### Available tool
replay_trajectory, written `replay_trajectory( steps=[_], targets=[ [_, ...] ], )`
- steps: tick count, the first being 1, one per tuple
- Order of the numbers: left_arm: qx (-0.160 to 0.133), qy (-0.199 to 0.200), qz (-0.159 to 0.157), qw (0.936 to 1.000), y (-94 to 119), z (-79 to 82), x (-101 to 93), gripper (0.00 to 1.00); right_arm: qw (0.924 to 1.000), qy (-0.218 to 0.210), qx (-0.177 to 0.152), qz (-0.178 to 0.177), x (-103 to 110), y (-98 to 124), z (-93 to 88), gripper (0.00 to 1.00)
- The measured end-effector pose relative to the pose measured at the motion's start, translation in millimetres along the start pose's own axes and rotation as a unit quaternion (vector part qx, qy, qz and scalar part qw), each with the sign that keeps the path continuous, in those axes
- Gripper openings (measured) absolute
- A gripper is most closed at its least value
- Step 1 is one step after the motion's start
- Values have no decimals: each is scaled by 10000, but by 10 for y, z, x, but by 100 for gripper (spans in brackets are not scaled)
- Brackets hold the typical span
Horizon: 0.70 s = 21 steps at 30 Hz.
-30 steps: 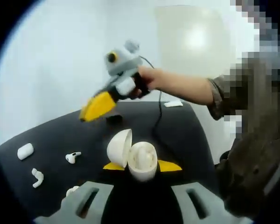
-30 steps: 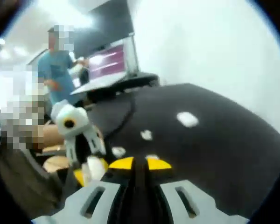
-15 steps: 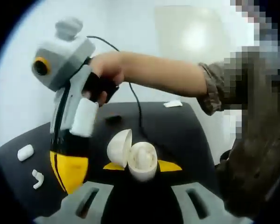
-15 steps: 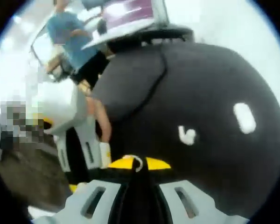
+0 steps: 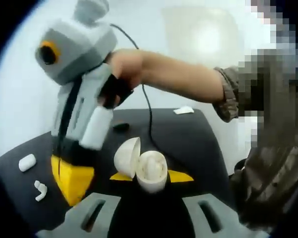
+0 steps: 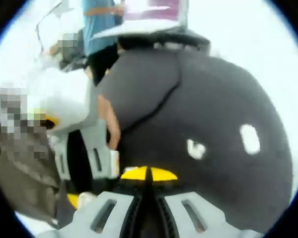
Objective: Pick up three earphones and place each one into its charging case using tactile feedback, ensure that each earphone is properly inserted and securely positioned inside the case.
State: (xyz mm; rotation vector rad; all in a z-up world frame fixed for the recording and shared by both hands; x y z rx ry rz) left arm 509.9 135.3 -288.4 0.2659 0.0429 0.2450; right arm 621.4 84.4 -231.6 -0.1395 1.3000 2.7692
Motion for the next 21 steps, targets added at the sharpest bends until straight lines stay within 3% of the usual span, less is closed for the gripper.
replay_trajectory(
  steps=[4, 8, 12, 14, 21],
  targets=[
    [3, 2, 0, 10000, 8, 0, 24, 20, 9994, -244, -181, -137, -195, 165, -112, 3],
    [8, 11, 16, 10000, 11, -2, 39, 20, 9991, -320, 142, 224, -198, 38, 49, 8],
    [13, -25, 84, 10000, 16, -2, 31, 20, 9974, 388, 359, 483, -50, -98, 241, 12],
    [11, -60, 108, 9999, 29, -6, 49, 20, 9942, 704, 647, 492, -21, -147, 290, 12],
    [23, -130, 161, 9998, 45, -9, 42, 20, 9798, 1259, 1353, 765, 102, -289, 305, 12]
  ],
)
Point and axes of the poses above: the point that each gripper's makers call its tool centre point, and the gripper's own axes: y roughly backward along the fingers, x roughly to its left, z roughly out of its top, the point moved 10 cm from there along y, roughly backward along the fingers, and after that the axes turned 13 degrees about -z, right-handed, at the moved point
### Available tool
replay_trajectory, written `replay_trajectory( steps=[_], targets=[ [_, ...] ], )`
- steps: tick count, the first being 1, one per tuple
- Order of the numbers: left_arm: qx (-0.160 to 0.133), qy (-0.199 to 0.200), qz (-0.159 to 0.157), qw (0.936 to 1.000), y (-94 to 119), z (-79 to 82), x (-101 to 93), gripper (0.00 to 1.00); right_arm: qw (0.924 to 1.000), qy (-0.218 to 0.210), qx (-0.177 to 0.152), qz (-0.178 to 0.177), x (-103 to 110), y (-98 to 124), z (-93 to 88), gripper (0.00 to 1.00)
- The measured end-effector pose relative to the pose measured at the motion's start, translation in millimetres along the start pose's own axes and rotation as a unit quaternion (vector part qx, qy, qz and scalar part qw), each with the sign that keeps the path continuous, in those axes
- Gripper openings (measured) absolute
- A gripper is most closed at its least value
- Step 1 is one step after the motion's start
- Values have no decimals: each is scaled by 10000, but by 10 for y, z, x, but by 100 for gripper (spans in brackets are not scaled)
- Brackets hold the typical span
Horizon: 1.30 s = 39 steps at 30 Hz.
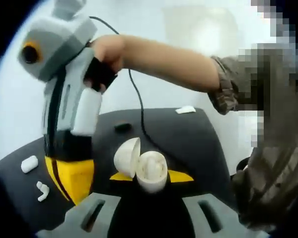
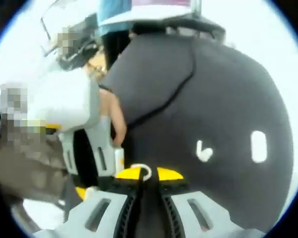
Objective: Pick up three earphones and place each one into its charging case using tactile feedback, ensure that each earphone is properly inserted and securely positioned inside the case.
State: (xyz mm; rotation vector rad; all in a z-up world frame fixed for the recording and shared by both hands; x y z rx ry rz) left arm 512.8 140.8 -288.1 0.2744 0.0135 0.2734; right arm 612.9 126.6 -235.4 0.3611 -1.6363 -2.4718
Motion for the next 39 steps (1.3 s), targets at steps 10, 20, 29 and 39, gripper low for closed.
replay_trajectory(
  steps=[10, 20, 29, 39],
  targets=[
    [-21, -99, -67, 9999, 78, -40, 114, 20, 9893, 649, 1193, -527, 176, -81, 197, 7],
    [-23, -90, -77, 9999, 49, -39, 110, 20, 9924, -264, -520, -1083, 74, 237, -198, 4],
    [-18, -64, -97, 9999, 26, -34, 80, 20, 9780, -1092, -1045, -1435, -128, 520, -882, 5],
    [-28, -20, -133, 9999, 0, -25, 0, 20, 9270, -1553, -2698, -2091, 63, 413, -1522, 5]
  ],
)
Point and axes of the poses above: the point that each gripper's makers call its tool centre point, and the gripper's own axes: y roughly backward along the fingers, x roughly to its left, z roughly out of its top, the point moved 10 cm from there along y, roughly backward along the fingers, and after that the axes turned 13 degrees about -z, right-handed, at the moved point
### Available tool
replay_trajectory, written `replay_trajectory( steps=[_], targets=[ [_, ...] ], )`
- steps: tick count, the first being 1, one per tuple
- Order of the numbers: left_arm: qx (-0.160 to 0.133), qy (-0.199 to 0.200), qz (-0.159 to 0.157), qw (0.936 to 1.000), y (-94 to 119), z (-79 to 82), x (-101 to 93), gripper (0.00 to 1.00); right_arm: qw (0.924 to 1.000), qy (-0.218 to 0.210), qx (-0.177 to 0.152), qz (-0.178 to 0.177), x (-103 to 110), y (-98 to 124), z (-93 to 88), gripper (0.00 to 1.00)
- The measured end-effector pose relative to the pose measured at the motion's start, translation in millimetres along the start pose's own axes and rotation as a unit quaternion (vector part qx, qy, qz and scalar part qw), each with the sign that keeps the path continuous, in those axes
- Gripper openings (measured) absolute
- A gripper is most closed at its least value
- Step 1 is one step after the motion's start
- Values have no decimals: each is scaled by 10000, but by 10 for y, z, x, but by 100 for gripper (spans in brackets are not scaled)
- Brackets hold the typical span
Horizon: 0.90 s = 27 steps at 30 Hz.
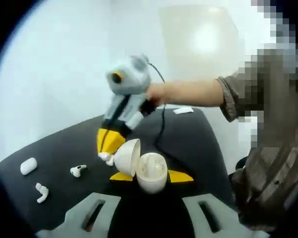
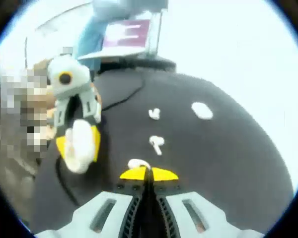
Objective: Pick up three earphones and place each one into its charging case using tactile feedback, ensure that each earphone is properly inserted and securely positioned inside the case.
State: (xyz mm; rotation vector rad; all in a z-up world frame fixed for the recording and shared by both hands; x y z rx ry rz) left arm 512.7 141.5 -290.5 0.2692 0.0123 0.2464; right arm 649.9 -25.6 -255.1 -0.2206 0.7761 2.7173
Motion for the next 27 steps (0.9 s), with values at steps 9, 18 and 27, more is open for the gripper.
replay_trajectory(
  steps=[9, 18, 27],
  targets=[
    [0, 48, -12, 10000, 7, -7, -17, 20, 9994, -130, -123, -289, -58, 273, -384, 10],
    [-5, 115, -12, 9999, 22, -5, 119, 20, 9972, -748, -11, -49, -215, 669, -396, 13],
    [2, 217, -46, 9998, 21, 0, 112, 20, 9720, -2168, 899, -85, -296, 340, -245, 12]
  ],
)
Point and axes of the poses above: the point that each gripper's makers call its tool centre point, and the gripper's own axes: y roughly backward along the fingers, x roughly to its left, z roughly out of its top, the point moved 10 cm from there along y, roughly backward along the fingers, and after that the axes turned 13 degrees about -z, right-handed, at the moved point
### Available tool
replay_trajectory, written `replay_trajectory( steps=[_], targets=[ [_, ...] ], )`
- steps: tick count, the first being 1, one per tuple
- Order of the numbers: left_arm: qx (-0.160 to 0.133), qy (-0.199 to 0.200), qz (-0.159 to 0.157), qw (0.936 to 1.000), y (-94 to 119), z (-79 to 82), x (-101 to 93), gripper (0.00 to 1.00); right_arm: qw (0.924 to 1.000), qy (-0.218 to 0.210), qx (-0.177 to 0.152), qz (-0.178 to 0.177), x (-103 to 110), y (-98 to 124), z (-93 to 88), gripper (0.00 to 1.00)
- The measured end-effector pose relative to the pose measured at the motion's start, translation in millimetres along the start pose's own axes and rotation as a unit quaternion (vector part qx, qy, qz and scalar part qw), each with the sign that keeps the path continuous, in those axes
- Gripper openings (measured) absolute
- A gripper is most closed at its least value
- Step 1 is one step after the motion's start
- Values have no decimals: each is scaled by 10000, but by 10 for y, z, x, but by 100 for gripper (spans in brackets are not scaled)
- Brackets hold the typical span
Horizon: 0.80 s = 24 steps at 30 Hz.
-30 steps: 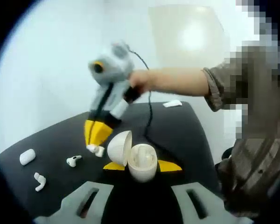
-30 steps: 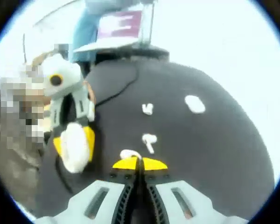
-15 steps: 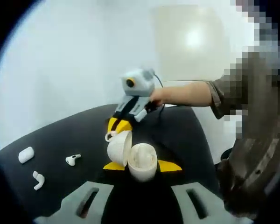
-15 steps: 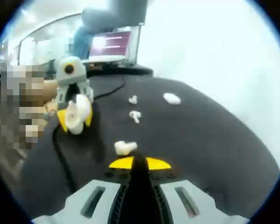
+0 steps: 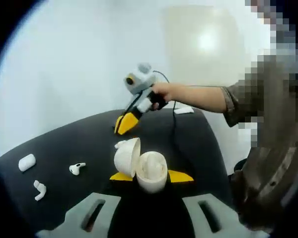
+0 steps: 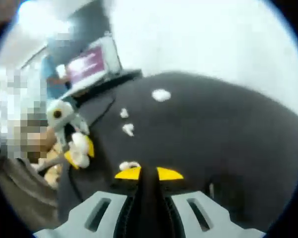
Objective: Pick up three earphones and place each one into its charging case using tactile feedback, ensure that each earphone is properly inserted and securely positioned inside the case.
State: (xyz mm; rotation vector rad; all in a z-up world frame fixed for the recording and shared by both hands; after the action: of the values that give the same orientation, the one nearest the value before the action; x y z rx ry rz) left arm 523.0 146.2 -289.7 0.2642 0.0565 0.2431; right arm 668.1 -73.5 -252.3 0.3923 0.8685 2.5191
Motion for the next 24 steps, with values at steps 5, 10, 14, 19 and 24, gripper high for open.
replay_trajectory(
  steps=[5, 10, 14, 19, 24],
  targets=[
    [-1, 58, -45, 10000, 3, -5, 1, 20, 9976, -166, 477, 481, 112, -114, 76, 12],
    [3, 30, -30, 10000, -4, -8, -24, 20, 9950, 196, 948, 244, 158, -183, 113, 12],
    [-2, 28, -50, 10000, -8, -12, -28, 20, 9836, 1122, 1412, -36, 346, -151, 151, 12],
    [-5, 18, -59, 10000, 5, -25, 45, 20, 9677, 1978, 1465, -548, 563, -163, 157, 7],
    [-3, 23, -45, 10000, 44, -51, 254, 20, 9740, 1976, 952, -571, 528, -100, 76, 6]
  ],
)
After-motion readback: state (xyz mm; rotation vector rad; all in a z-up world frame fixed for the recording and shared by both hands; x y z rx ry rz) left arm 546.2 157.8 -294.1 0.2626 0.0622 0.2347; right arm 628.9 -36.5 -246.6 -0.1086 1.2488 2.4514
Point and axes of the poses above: the point that each gripper's makers call its tool centre point, and the gripper's own axes: y roughly backward along the fingers, x roughly to its left, z roughly out of its top, the point moved 10 cm from there along y, roughly backward along the fingers, and after that the axes turned 13 degrees about -z, right-handed, at the moved point
